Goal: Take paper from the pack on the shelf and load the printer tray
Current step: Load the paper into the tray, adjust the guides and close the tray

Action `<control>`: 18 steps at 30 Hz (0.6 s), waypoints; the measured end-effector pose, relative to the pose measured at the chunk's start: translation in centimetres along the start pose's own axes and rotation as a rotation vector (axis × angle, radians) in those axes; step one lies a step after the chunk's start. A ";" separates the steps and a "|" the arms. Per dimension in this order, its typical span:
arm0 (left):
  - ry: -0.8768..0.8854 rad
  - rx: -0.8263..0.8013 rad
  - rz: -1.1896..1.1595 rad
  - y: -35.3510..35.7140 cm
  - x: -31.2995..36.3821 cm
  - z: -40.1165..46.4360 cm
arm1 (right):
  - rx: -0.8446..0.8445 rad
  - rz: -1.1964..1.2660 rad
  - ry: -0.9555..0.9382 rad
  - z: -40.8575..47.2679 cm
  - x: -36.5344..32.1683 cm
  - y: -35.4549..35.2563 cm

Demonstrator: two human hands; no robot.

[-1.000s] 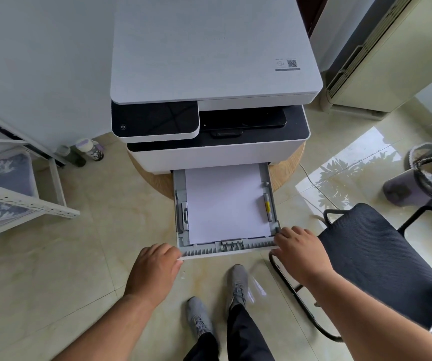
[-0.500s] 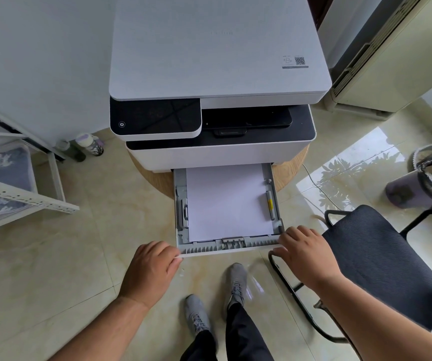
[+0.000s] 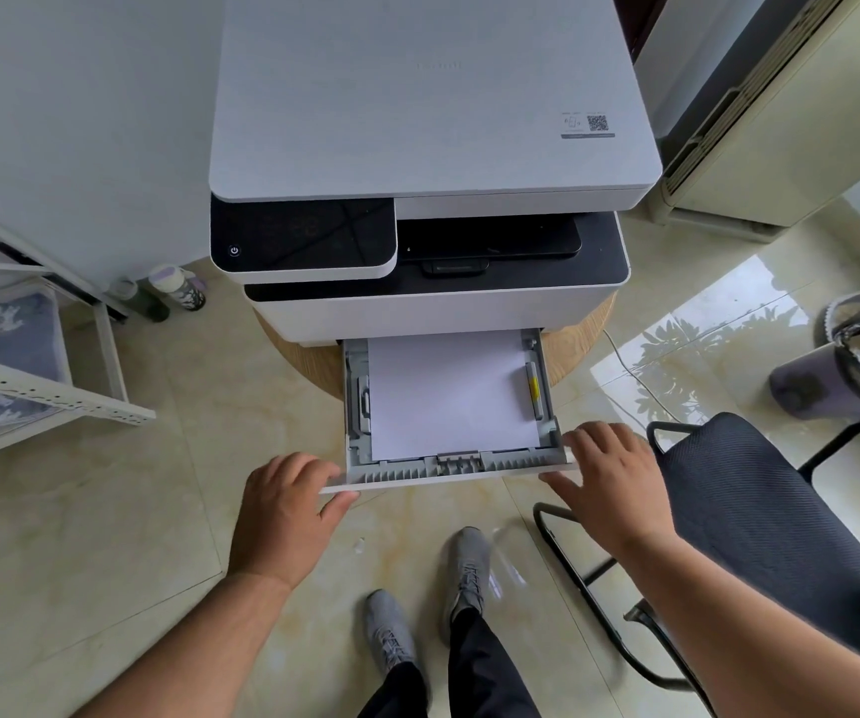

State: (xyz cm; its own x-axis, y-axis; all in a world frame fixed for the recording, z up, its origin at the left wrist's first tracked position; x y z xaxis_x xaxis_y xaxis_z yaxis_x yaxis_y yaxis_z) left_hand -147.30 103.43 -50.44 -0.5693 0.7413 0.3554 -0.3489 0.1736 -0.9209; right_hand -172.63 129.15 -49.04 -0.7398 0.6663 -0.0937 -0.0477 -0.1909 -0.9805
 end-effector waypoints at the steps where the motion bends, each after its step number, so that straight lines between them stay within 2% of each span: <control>1: -0.071 0.027 0.009 -0.3 -0.7 0.1 | 0.005 0.003 0.055 0.1 0.5 -0.2; 6: -0.341 0.068 -0.014 -0.3 -2.6 0.9 | -0.049 0.072 0.317 1.3 2.3 0.5; 10: -0.389 0.058 -0.014 -0.4 -3.0 1.6 | -0.097 0.101 0.406 1.6 2.9 0.9; 18: -0.459 0.071 -0.064 -0.4 -3.3 2.7 | -0.104 0.155 0.454 3.0 2.9 0.9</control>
State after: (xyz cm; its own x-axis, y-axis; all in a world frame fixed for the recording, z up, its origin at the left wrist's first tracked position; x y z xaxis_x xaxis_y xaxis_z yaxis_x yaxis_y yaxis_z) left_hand -147.27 99.16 -50.80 -0.8098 0.3643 0.4599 -0.4350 0.1531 -0.8873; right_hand -176.88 128.75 -49.64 -0.3647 0.8870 -0.2833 0.1246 -0.2550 -0.9589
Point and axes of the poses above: each hand's wrist, its own z-axis towards the middle knuckle, its own y-axis out of the palm, x = y × z, the point moved 10 cm from there along z, towards the middle knuckle, and after that the axes turned 13 degrees about x, right-handed, at the moved point
